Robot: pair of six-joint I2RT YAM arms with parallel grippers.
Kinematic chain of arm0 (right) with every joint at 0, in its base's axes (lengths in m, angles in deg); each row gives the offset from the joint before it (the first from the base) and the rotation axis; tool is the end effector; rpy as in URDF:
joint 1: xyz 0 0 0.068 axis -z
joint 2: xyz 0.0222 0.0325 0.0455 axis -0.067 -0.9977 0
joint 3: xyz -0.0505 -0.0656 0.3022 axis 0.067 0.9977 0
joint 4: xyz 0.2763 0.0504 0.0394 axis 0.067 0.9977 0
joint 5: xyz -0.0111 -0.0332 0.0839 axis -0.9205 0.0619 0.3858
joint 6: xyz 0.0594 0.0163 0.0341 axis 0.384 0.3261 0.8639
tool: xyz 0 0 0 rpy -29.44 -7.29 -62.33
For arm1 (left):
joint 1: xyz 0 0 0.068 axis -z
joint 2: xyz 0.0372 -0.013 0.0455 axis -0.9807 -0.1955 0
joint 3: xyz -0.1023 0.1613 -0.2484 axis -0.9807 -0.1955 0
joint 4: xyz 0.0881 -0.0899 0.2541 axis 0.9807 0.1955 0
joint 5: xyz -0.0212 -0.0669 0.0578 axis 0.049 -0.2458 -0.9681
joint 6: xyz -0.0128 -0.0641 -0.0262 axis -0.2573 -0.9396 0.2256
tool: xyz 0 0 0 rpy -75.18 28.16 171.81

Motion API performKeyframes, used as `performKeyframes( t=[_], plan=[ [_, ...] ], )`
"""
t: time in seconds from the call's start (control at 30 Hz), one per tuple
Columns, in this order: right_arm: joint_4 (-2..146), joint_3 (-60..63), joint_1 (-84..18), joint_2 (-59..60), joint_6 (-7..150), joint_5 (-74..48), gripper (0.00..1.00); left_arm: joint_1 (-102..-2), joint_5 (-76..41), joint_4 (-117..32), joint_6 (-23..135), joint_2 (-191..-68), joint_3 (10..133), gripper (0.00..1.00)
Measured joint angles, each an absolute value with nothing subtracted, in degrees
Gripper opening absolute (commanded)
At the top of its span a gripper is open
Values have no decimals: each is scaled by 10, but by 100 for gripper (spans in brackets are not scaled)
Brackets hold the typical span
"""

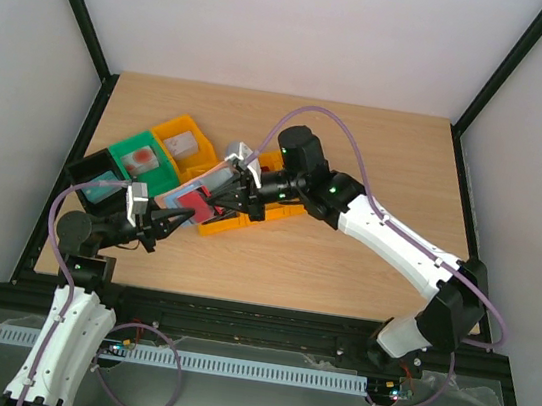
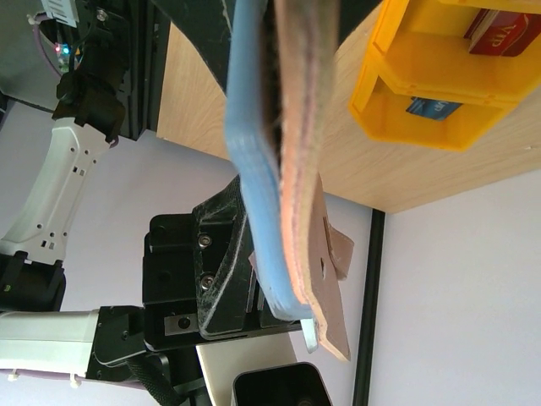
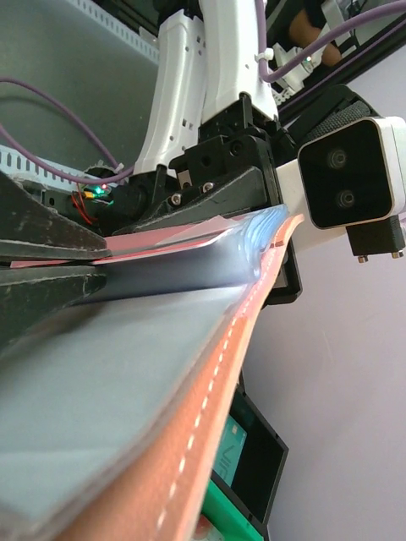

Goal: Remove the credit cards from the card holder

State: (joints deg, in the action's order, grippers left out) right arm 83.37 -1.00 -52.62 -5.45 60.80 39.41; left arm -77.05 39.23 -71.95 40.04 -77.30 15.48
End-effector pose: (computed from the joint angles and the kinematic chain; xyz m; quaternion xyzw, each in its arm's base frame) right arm 0.2088 0.3139 0.4009 -0.5705 0.5121 0.5683 0.2989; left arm 0.1000 -0.0551 0.3009 0.3399 0.5446 -0.4594 0.6139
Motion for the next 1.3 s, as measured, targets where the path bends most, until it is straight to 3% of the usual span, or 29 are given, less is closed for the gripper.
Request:
performKeyframes(
  t=[0.1,0.2,0.27,0.67,0.8,0.93,1.1,1.3],
  plan=[
    [834,-10,-526,-54,608,395,2,-770,392,-720,400,-773,155,2],
    [834,-10,-526,-53,606,395,2,-770,392,-720,400,-773,155,14],
    [834,-10,-526,-52,605,394,2,-770,391,-721,400,-773,155,16],
    [834,-10,-525,-42,603,385,2,-770,391,-723,400,-773,155,15],
    [834,-10,-523,-37,601,382,2,-770,391,-723,400,-773,155,4],
    [834,-10,-523,-36,599,382,2,-770,390,-725,400,-772,155,2],
    [835,-10,-522,-36,596,378,13,-770,390,-725,399,-772,155,2],
    [838,-10,-522,-36,592,373,13,-770,390,-725,399,-772,155,2]
  ],
)
